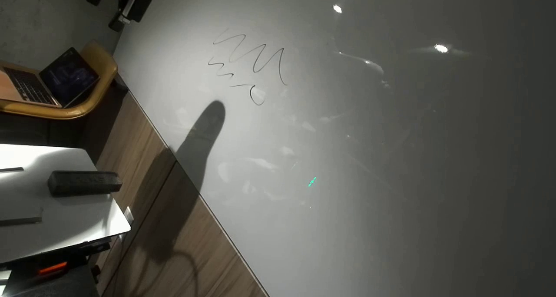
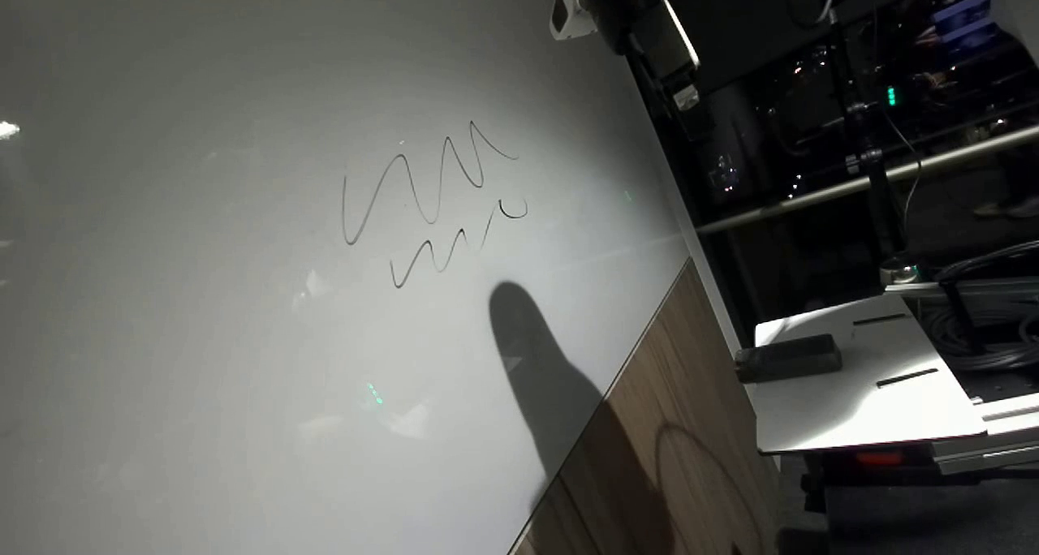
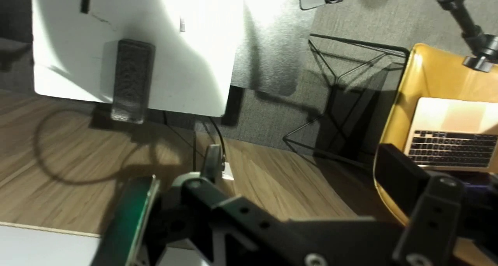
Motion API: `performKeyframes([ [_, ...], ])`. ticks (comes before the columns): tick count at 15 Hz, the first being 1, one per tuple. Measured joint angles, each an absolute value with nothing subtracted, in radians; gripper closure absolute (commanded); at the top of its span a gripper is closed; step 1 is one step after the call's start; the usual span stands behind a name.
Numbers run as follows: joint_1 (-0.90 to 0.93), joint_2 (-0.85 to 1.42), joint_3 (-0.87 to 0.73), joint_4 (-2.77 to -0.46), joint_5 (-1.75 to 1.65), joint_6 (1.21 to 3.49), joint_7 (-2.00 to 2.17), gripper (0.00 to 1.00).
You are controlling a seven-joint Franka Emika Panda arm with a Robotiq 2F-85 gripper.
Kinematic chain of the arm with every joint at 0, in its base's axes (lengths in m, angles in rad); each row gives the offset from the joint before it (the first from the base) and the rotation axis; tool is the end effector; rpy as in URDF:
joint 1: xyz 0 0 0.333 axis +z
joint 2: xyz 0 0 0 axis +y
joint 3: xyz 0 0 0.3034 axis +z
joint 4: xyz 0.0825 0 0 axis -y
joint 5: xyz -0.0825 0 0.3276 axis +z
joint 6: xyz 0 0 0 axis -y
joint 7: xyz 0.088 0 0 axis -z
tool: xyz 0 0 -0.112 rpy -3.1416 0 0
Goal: Use the eraser to clean the whiteboard.
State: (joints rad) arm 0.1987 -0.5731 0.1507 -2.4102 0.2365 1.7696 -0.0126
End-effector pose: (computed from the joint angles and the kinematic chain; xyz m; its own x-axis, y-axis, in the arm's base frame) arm 0.2959 0.1378 0.5068 0.9570 0.2809 -0.0720 0.2684 -0.9521 -0.1467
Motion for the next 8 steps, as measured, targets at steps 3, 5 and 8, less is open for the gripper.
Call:
performKeyframes([
  [3,0.154,-0.562,0.130,-2.446,0.139,1.830,-0.064,0.00],
  [5,0.124,-0.552,0.110,-2.478,0.083,1.898,-0.087,0.00],
  [8,0.077,-0.523,0.073,-2.536,0.012,2.033,-0.098,0.00],
])
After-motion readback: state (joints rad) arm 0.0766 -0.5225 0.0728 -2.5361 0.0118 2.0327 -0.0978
